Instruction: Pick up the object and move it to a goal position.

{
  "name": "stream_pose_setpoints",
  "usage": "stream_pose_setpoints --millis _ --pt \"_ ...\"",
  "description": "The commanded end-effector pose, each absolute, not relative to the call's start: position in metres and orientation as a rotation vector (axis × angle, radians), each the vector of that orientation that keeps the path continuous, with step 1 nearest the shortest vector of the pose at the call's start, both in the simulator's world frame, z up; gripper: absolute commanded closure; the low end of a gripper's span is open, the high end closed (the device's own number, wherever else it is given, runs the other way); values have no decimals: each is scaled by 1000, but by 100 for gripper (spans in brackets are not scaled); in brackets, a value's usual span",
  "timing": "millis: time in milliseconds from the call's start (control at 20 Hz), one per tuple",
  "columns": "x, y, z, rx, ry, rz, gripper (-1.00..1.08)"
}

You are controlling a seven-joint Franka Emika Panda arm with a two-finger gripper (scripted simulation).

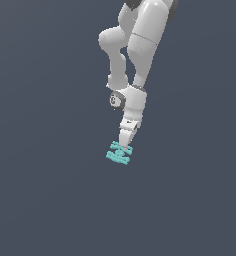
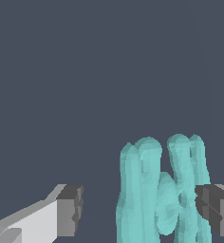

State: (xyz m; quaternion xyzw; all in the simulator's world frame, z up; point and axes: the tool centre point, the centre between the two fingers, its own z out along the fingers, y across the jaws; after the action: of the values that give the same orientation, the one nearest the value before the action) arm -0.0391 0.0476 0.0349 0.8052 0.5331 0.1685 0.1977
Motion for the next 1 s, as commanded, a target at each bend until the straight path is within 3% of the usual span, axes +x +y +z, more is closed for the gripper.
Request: stream_pose_setpoints --millis 0,950 --pt "-42 41 21 2257 1491 436 108" --pt "-42 27 42 2254 1491 446 108"
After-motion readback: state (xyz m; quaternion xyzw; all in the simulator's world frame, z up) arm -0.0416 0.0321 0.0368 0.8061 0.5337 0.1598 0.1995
